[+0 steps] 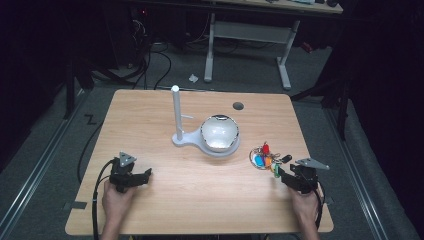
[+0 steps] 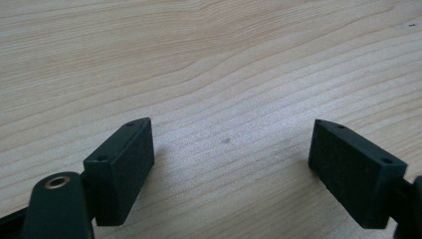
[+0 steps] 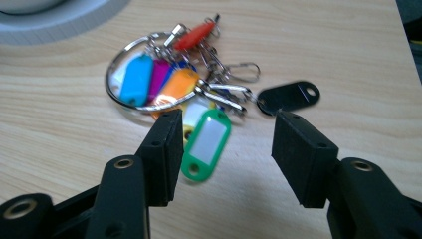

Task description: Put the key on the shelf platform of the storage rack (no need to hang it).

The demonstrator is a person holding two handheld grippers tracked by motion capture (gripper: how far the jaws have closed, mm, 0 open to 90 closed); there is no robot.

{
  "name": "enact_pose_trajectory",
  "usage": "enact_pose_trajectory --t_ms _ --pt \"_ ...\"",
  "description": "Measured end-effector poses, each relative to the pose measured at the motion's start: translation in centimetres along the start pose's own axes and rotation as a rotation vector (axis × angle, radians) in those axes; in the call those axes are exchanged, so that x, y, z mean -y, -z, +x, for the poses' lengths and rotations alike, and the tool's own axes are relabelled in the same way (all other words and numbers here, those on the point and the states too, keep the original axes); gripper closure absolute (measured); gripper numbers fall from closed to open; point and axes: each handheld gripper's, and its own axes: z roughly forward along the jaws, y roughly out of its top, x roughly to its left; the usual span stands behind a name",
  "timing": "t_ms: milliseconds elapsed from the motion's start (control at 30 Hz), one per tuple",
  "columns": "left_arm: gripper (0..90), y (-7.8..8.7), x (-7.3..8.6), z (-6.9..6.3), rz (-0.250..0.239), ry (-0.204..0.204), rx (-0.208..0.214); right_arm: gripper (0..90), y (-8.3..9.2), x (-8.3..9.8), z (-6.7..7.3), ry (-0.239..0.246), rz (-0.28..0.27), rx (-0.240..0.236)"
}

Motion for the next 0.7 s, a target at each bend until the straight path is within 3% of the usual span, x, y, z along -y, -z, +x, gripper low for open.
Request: enact_pose_trajectory --t_ms 333,533,700 --pt "18.4 0.0 0.0 0.0 0.0 0.002 -0.001 44.7 -1.4 -2.2 1.8 0.056 0.012 -0.042" --pt "18.4 0.0 0.0 0.0 0.0 0.0 0.0 40.3 -2.4 -3.1 2.5 0.044 0.013 -0.076" --pt "18.4 0.0 0.0 0.0 0.0 0.002 -0.001 39.2 -3.3 -3.7 2.9 0.054 0.026 -0.074"
